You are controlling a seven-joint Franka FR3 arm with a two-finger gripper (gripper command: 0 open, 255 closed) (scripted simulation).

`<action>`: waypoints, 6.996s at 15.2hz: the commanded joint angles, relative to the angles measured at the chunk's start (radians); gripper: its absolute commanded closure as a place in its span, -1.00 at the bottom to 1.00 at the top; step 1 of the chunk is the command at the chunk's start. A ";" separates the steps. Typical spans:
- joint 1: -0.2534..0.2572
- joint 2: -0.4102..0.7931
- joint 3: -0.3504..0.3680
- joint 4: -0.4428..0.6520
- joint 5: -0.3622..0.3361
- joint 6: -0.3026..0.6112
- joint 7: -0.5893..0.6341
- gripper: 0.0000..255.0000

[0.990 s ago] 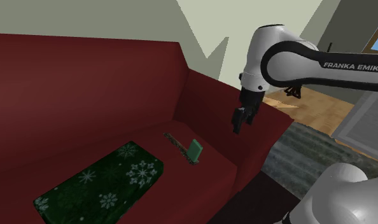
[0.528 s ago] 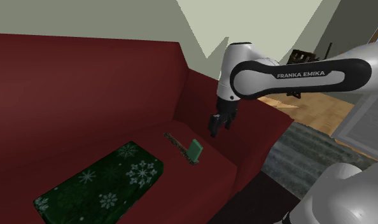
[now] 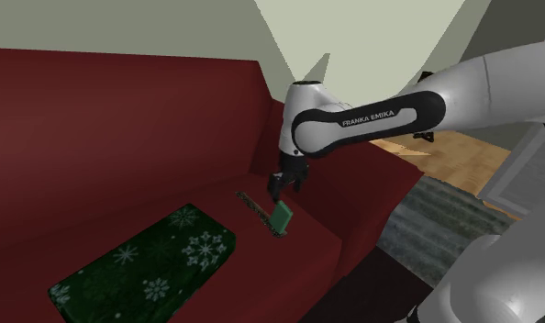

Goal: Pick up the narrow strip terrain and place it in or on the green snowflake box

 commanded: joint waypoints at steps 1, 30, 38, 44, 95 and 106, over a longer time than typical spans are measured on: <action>0.002 0.081 0.011 0.035 -0.015 0.052 0.023 -1.00; 0.025 0.342 0.022 0.123 -0.086 0.232 0.104 1.00; 0.019 0.297 0.025 0.161 -0.069 0.152 0.089 1.00; 0.016 0.256 0.027 0.197 -0.056 0.076 0.081 1.00; 0.432 0.621 0.233 0.965 -0.226 -0.358 0.681 1.00; 0.418 0.627 0.227 0.825 -0.233 -0.213 0.688 1.00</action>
